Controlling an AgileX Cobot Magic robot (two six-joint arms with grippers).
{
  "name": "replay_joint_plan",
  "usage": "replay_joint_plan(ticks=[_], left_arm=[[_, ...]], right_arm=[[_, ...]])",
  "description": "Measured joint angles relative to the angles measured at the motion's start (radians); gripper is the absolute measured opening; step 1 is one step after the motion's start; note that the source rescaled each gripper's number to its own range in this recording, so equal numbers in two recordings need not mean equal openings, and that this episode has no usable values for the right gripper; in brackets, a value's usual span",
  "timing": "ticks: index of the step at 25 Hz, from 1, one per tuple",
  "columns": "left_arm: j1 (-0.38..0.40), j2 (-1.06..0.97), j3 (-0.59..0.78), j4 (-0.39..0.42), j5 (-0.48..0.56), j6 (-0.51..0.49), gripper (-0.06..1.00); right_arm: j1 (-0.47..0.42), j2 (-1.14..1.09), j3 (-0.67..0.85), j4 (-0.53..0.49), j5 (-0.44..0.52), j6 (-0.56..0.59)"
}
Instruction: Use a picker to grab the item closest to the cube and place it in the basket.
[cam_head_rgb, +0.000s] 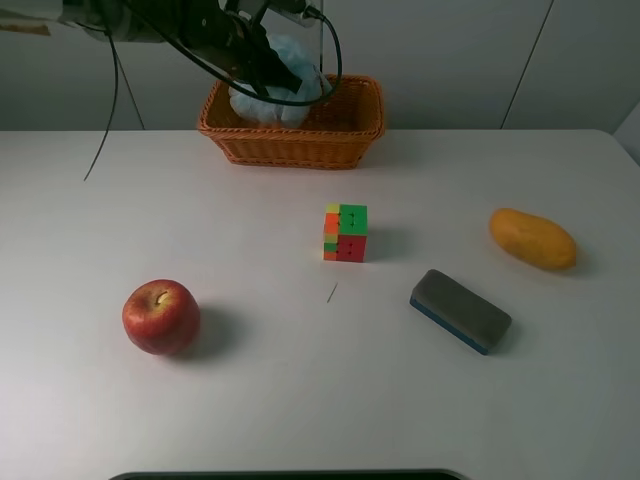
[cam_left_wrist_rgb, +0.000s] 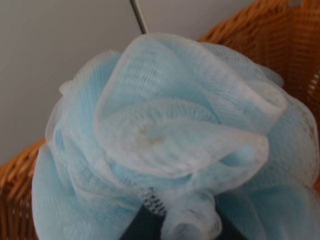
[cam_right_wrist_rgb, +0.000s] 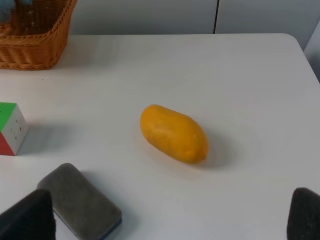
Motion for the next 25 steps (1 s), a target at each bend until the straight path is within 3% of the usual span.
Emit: replay_joint_plan(ticks=[4, 6, 7, 9, 10, 11, 18, 25], left_arm=[[0.0, -0.002, 0.0, -0.002, -0.018, 0.0, 0.03], [0.0, -0.004, 0.0, -0.008, -0.018, 0.0, 0.17], [0.0, -0.004, 0.0, -0.013, -0.018, 0.0, 0.33], [0.0, -0.004, -0.001, -0.022, -0.018, 0.0, 0.78], [0.0, -0.006, -0.001, -0.025, -0.018, 0.0, 0.91], [0.0, -0.008, -0.002, -0.027, -0.018, 0.0, 0.96], [0.0, -0.06, -0.002, -0.029, 0.062, 0.0, 1.0], [-0.014, -0.333, -0.002, 0.076, 0.39, -0.049, 1.0]], right_arm=[[0.0, 0.0, 0.0, 0.0, 0.0, 0.0], [0.0, 0.0, 0.0, 0.0, 0.0, 0.0], [0.0, 0.0, 0.0, 0.0, 0.0, 0.0], [0.0, 0.0, 0.0, 0.0, 0.0, 0.0], [0.0, 0.0, 0.0, 0.0, 0.0, 0.0], [0.0, 0.0, 0.0, 0.0, 0.0, 0.0], [0.0, 0.0, 0.0, 0.0, 0.0, 0.0], [0.0, 0.0, 0.0, 0.0, 0.0, 0.0]])
